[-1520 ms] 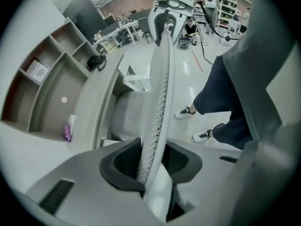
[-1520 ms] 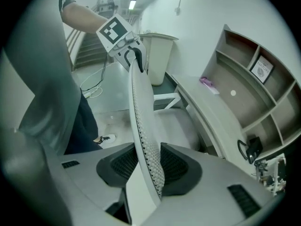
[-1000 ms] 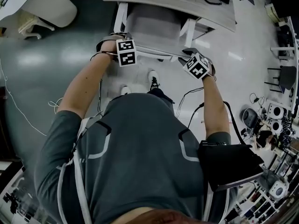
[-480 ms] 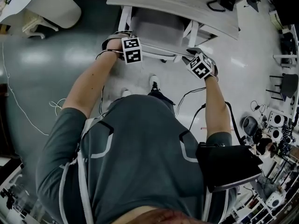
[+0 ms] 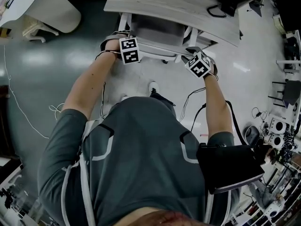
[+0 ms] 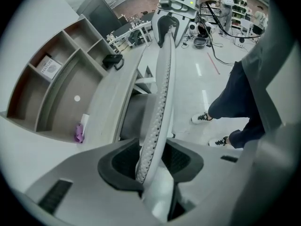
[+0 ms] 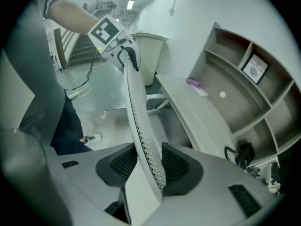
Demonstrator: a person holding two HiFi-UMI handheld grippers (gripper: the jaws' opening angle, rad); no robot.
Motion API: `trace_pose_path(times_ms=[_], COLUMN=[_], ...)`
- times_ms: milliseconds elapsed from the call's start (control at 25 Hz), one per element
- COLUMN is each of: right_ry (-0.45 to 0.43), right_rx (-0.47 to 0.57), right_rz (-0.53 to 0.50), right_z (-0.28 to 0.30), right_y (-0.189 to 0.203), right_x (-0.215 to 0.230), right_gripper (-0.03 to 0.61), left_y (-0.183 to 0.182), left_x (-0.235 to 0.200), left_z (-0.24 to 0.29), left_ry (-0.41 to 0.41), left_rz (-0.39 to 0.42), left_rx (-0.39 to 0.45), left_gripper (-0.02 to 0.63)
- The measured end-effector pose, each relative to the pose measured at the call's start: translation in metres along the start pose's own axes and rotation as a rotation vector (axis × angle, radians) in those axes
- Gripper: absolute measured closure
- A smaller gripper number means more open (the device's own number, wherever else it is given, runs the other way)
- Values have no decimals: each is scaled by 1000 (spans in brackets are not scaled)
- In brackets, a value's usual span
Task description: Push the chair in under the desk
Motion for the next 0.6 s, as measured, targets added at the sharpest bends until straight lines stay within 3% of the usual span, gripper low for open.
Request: trace_pose_path(times_ms=[600], right_ry=[15], right_rx=[4], right_rz=[-20], right_z=[19], right_y=[10], right_x=[66], right_gripper=[406], left_y=[-31], left_x=[-52], left_z=[28], left_ry=[-15], left_rz=[-40], left_rx=[-22], left_gripper=[460])
Point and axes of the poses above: the fingertips, and each gripper's own axes: z forward along the fingers, x to its right, y out of its underside, the point moved 7 cm from there along -z, backward along the fingers, and after that the axes turned 15 degrees about -z, right-handed, at the moved point
